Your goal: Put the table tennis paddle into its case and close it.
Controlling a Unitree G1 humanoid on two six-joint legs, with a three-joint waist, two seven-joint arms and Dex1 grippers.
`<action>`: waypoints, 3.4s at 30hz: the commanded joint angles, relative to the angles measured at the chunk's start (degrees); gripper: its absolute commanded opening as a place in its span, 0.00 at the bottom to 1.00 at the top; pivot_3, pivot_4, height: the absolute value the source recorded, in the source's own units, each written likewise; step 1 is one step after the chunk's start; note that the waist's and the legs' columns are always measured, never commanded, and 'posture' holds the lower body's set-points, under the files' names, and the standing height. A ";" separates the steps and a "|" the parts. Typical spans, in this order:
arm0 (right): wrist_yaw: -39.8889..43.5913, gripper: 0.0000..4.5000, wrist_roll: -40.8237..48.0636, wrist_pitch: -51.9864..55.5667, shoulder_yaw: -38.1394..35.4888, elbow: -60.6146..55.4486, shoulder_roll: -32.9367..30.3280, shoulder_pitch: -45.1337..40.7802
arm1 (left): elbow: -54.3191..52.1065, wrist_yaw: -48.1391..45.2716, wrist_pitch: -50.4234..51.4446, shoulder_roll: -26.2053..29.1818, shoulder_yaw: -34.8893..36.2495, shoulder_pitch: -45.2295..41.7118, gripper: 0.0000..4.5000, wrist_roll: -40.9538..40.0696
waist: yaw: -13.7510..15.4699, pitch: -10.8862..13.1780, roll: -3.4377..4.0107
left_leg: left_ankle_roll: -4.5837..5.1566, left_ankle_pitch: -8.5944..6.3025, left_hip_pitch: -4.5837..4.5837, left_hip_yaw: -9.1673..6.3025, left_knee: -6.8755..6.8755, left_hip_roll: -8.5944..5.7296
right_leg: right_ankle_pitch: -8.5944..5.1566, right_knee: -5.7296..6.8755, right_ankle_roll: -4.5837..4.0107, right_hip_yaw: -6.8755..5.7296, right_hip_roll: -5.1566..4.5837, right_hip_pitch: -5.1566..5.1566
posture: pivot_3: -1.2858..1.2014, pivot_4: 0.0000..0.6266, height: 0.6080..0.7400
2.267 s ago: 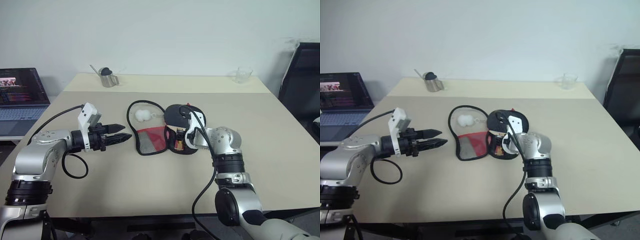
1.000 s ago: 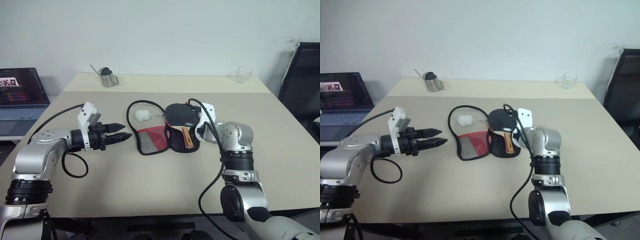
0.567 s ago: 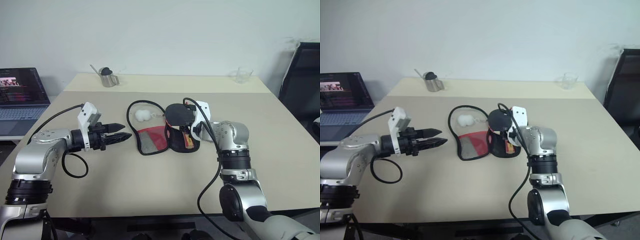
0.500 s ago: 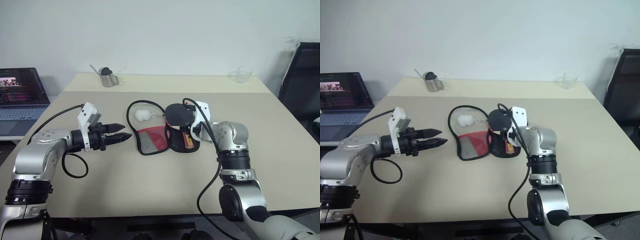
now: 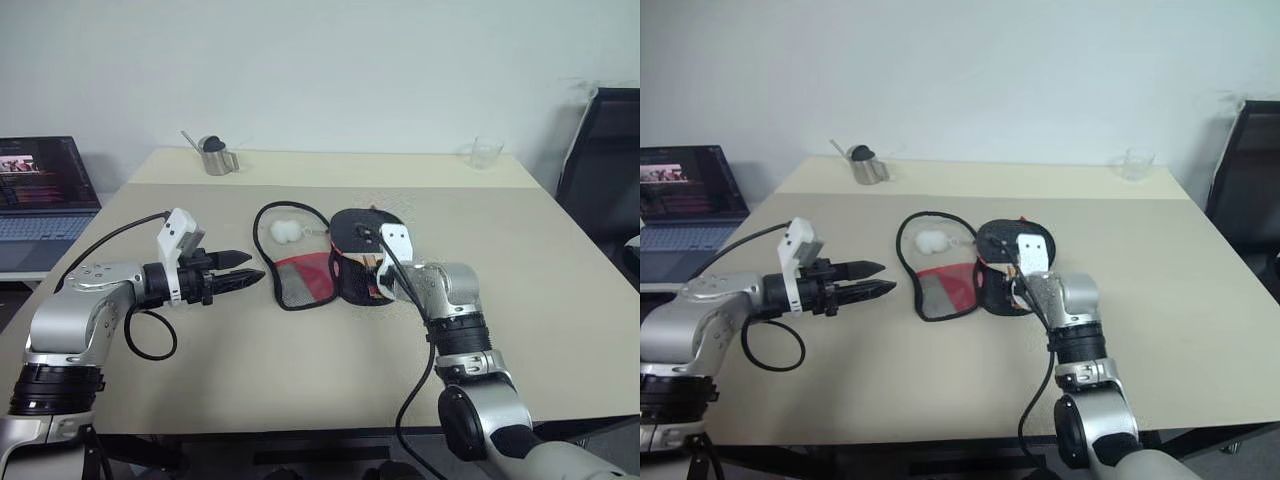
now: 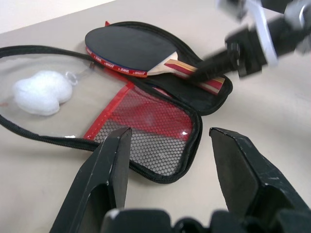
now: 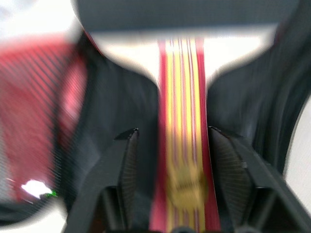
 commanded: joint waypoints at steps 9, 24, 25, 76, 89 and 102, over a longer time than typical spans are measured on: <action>0.91 0.27 -1.38 -1.70 0.66 1.70 0.55 -1.28 | -3.19 0.12 0.72 1.30 2.59 0.11 0.62 -1.21 | -0.13 -0.01 -0.01 | 0.00 0.00 0.00 -0.02 0.01 0.00 | 0.00 0.00 0.00 -0.02 0.00 0.01 | 0.52 0.24 1.00; 0.48 0.27 0.28 2.84 -2.90 -5.18 0.56 -5.88 | -3.17 0.08 0.99 1.57 2.65 0.10 0.62 -1.12 | -0.20 0.01 0.01 | 0.00 0.00 -0.05 -0.01 -0.06 0.01 | 0.00 -0.03 0.00 -0.02 0.00 -0.07 | 0.52 0.24 1.00; 0.46 0.27 0.22 3.07 -2.95 -5.56 0.59 -5.81 | -3.13 0.10 0.98 1.57 2.65 0.07 0.62 -1.10 | -0.20 0.01 0.02 | 0.00 0.00 -0.06 -0.01 -0.06 0.01 | 0.00 -0.03 0.00 -0.01 0.00 -0.07 | 0.52 0.24 1.00; -6.85 0.27 -3.51 7.35 -4.81 -10.15 4.91 -3.44 | -2.83 0.16 0.77 1.56 2.45 -0.21 0.62 -0.87 | 0.17 0.01 0.02 | 0.00 0.00 -0.07 -0.02 -0.06 -0.01 | -0.01 -0.04 0.00 -0.03 -0.02 -0.07 | 0.52 0.24 1.00; -7.11 0.99 -2.27 5.32 -4.68 -7.20 6.90 -4.45 | -2.75 0.35 0.78 1.43 2.27 -0.45 0.62 -0.74 | 0.17 0.01 0.02 | 0.00 0.00 -0.07 -0.02 -0.05 -0.01 | -0.01 -0.04 0.00 -0.03 -0.01 -0.07 | 0.52 0.24 1.00; 13.44 0.99 5.37 7.22 0.47 -12.74 -6.73 -7.36 | 8.05 12.87 -0.49 -3.74 -2.15 -6.92 0.62 8.28 | 0.66 0.01 0.02 | 0.00 0.00 -0.08 -0.01 -0.04 -0.06 | -0.01 -0.05 0.01 -0.04 -0.02 -0.05 | 0.52 0.24 1.00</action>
